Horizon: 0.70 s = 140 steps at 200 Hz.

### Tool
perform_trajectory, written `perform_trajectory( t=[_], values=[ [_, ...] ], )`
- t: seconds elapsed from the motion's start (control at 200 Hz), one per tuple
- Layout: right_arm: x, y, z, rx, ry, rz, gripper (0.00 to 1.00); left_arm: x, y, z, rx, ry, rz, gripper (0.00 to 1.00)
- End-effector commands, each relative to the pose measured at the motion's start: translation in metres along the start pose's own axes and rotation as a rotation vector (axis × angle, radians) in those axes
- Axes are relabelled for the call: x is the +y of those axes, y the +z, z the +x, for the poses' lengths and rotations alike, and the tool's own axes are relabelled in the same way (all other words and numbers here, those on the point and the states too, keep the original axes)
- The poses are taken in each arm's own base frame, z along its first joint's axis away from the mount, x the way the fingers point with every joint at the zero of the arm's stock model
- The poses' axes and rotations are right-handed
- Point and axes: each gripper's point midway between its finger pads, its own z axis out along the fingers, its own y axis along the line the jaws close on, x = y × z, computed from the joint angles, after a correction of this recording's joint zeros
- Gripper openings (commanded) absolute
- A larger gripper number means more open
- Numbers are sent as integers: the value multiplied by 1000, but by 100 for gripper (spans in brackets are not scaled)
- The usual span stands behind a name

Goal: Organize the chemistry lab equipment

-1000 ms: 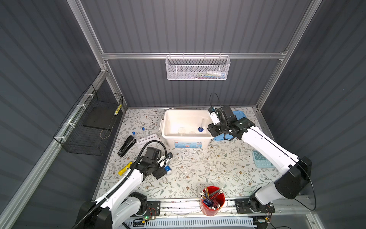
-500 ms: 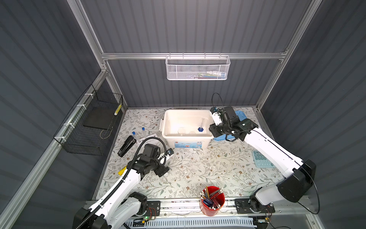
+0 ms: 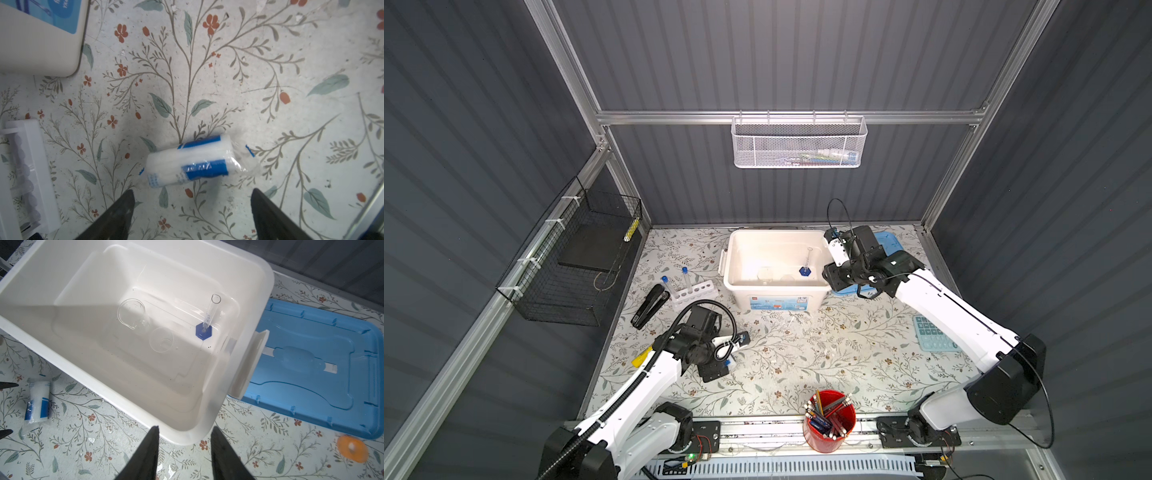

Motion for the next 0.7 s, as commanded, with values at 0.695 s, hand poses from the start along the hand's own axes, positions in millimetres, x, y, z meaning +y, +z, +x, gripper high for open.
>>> perform_trajectory(
  t=[0.695],
  values=[
    [-6,1,4,-22,25,-11,43,2,29,5,52,262,-18,89]
  ],
)
